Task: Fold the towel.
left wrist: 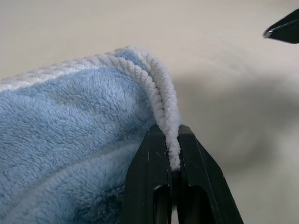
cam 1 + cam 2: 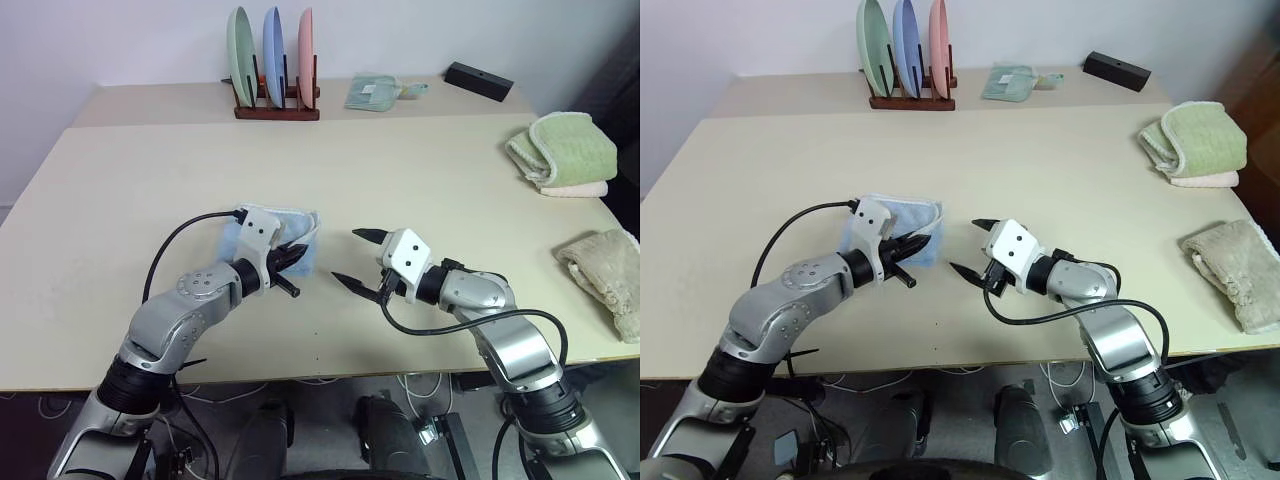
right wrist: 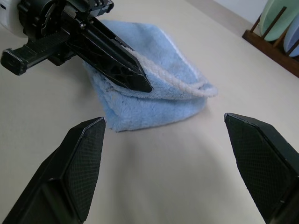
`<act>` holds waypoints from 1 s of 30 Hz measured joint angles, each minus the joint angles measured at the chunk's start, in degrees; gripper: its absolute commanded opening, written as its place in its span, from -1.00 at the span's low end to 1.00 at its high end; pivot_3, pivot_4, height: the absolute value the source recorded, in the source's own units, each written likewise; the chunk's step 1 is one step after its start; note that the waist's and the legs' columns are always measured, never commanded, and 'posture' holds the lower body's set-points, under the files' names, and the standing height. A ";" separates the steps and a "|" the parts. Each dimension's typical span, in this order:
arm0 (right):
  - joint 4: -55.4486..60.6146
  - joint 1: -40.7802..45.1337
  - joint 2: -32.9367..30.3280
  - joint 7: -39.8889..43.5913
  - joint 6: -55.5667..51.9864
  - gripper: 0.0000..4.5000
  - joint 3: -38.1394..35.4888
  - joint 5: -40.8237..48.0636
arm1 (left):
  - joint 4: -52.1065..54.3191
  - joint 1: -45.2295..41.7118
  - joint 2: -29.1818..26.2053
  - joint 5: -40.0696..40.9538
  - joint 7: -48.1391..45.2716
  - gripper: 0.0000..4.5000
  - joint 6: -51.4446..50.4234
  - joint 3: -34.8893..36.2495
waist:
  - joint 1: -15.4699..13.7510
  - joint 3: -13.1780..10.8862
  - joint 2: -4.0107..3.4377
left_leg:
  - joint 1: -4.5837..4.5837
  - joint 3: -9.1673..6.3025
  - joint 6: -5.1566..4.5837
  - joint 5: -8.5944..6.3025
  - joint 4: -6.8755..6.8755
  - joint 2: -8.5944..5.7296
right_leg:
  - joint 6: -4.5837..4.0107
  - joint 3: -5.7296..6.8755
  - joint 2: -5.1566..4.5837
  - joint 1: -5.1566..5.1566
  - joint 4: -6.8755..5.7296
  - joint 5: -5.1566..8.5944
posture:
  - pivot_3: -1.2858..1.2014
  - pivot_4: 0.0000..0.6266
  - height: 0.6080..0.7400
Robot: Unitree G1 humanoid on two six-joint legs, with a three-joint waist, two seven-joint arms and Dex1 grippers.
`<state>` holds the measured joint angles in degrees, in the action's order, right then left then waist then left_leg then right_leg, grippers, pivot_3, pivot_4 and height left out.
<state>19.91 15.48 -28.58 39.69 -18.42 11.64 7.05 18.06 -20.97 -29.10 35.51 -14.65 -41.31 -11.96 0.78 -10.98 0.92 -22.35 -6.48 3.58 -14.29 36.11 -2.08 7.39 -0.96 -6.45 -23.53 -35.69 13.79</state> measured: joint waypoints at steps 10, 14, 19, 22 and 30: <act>-0.06 0.05 0.08 -1.01 -0.15 0.74 0.07 -0.56 | 2.47 3.50 0.91 1.90 -4.42 0.47 -2.50 7.44 | 0.22 0.00 0.00 | 0.00 -0.01 0.00 0.00 -0.01 0.01 | 0.03 0.00 0.00 -0.03 -0.02 -0.01 | 0.03 -0.52 1.00; -0.65 3.04 1.14 -1.03 -1.45 0.03 -0.74 0.82 | 7.65 8.43 -1.28 10.88 -7.78 0.59 -3.34 20.39 | 0.45 -0.01 -0.01 | 0.02 -0.02 0.00 0.00 -0.04 0.04 | 0.02 0.00 0.00 -0.07 -0.09 -0.01 | 0.03 -0.52 1.00; -2.52 8.31 5.31 -1.54 -4.63 -1.00 -1.02 2.79 | 6.61 11.57 -3.49 10.90 -6.63 -0.48 -2.77 28.76 | -0.18 -0.01 -0.02 | 0.02 -0.05 0.01 0.00 0.09 0.00 | -0.09 0.03 0.00 0.01 -0.13 0.04 | 0.03 -0.52 1.00; -4.92 12.49 9.33 -2.56 -6.42 -1.00 0.36 2.96 | 4.37 9.41 -2.66 4.98 -3.93 -0.90 -0.34 26.38 | -0.25 0.01 0.01 | 0.02 -0.07 0.02 0.01 0.11 -0.02 | -0.06 0.04 -0.01 0.05 -0.12 0.02 | 0.03 -0.52 1.00; -22.45 19.32 17.13 -5.20 -7.40 -1.00 8.43 -2.75 | -9.75 0.88 2.88 -9.29 -2.31 -0.90 6.47 15.19 | 0.42 0.01 0.01 | 0.03 -0.05 0.09 0.06 -0.01 -0.03 | 0.03 0.02 0.00 -0.15 -0.30 -0.03 | 0.03 -0.52 1.00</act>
<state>-2.54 34.79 -11.45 34.48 -25.82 20.07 4.30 8.31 -20.09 -26.22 26.21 -16.96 -34.84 3.23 1.20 -10.97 0.93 -22.32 -6.52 3.67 -14.23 36.10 -2.10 7.42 -0.94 -6.45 -23.68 -35.99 13.76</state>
